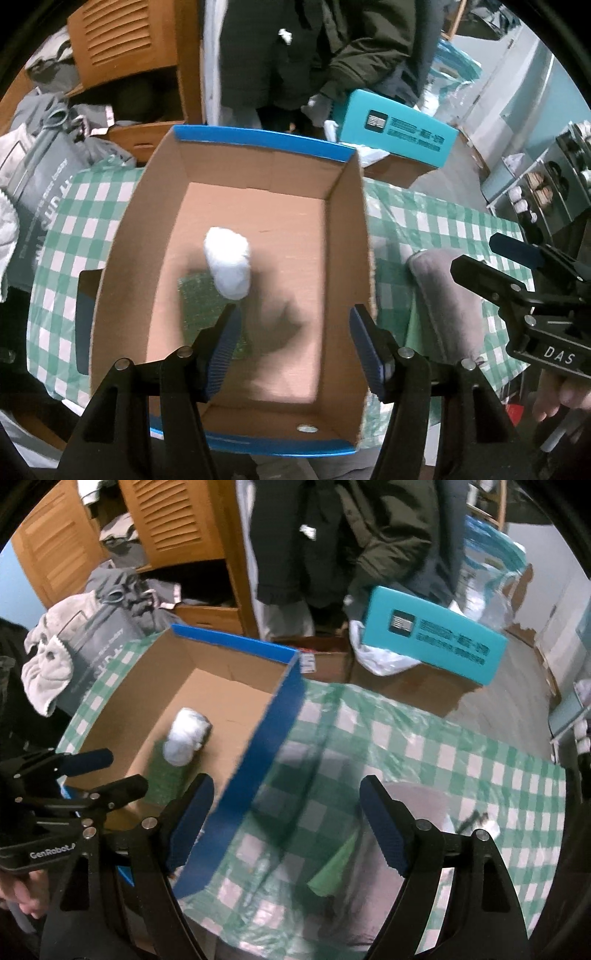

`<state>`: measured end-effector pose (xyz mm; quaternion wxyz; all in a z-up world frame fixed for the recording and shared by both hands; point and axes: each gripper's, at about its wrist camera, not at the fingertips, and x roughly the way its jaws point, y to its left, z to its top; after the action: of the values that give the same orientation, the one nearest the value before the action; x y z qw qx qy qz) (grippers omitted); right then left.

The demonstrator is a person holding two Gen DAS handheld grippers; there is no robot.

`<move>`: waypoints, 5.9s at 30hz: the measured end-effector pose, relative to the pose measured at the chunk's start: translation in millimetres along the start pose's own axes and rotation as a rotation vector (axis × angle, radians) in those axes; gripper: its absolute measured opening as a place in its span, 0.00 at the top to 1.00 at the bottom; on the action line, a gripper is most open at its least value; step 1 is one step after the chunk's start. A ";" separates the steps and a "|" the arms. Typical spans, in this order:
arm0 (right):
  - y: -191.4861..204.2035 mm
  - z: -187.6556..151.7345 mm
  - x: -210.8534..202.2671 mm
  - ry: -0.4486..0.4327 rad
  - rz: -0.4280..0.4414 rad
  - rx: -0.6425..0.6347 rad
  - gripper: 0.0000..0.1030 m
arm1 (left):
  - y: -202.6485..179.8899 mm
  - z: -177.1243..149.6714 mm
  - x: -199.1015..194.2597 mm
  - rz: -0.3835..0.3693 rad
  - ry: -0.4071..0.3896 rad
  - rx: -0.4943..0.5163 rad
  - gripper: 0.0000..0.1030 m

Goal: Organize soft objects
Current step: 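Lower the scrubber and sock into the box and open both grippers, then grasp the grey slipper with the left gripper while the right gripper grasps the white sock bundle, then carry the grey slipper and white sock bundle over the box with both grippers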

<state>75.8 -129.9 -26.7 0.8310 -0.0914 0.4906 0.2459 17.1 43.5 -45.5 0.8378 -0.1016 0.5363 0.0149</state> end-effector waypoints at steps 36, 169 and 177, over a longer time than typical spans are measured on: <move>-197.6 -85.1 -14.8 0.041 -0.134 0.335 0.21 | -162.1 8.2 59.2 -0.011 0.108 0.241 0.32; -60.8 -28.8 -51.7 -0.021 0.005 0.053 0.64 | -93.2 6.6 -39.0 -0.138 -0.080 0.229 0.84; -30.4 -11.5 -50.7 -0.033 0.027 0.014 0.64 | -62.9 9.1 -55.3 -0.136 -0.117 0.179 0.84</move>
<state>62.0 -176.8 8.5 0.8363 -0.0750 0.4796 0.2550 10.2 -11.8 17.8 0.8725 -0.0615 0.4773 -0.0841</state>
